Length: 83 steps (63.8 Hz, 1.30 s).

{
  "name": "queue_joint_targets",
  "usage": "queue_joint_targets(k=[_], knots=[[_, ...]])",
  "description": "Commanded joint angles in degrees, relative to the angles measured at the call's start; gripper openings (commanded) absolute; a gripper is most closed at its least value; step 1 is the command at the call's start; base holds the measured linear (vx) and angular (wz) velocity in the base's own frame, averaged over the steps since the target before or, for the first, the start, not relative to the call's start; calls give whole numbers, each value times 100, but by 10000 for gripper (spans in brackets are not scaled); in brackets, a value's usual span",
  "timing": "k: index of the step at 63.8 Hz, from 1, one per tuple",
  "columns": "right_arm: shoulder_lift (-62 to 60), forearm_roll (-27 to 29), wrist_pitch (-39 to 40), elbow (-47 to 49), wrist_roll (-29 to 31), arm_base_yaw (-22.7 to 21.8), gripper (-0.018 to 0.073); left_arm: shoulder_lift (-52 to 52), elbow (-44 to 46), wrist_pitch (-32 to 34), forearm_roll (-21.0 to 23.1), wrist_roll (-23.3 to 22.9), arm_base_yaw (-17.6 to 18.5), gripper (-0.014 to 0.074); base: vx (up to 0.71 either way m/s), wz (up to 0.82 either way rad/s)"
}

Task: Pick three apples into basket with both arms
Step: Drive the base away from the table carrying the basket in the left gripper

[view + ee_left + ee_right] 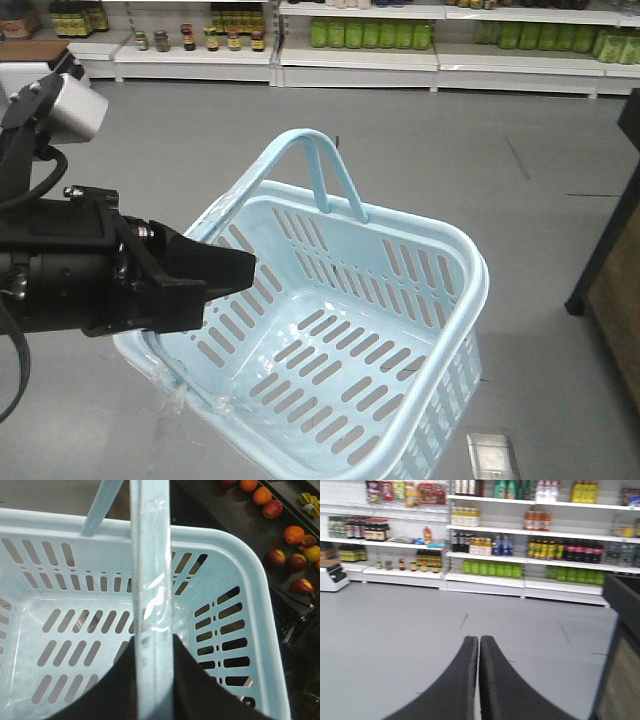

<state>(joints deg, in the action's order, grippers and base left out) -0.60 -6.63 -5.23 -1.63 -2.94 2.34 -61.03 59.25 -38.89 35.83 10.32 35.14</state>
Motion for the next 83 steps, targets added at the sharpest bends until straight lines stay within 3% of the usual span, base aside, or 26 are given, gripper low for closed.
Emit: queue_joint_targets(k=[1, 42, 83], knots=[[-59, -45, 399, -78, 48, -37, -1, 139, 163, 432, 270, -3, 31, -8, 10, 49], [-59, -45, 399, -78, 48, -37, -1, 139, 163, 432, 270, -3, 31, -8, 15, 36], [-59, -45, 399, -78, 48, -37, -1, 139, 163, 432, 270, -3, 31, -8, 21, -10]])
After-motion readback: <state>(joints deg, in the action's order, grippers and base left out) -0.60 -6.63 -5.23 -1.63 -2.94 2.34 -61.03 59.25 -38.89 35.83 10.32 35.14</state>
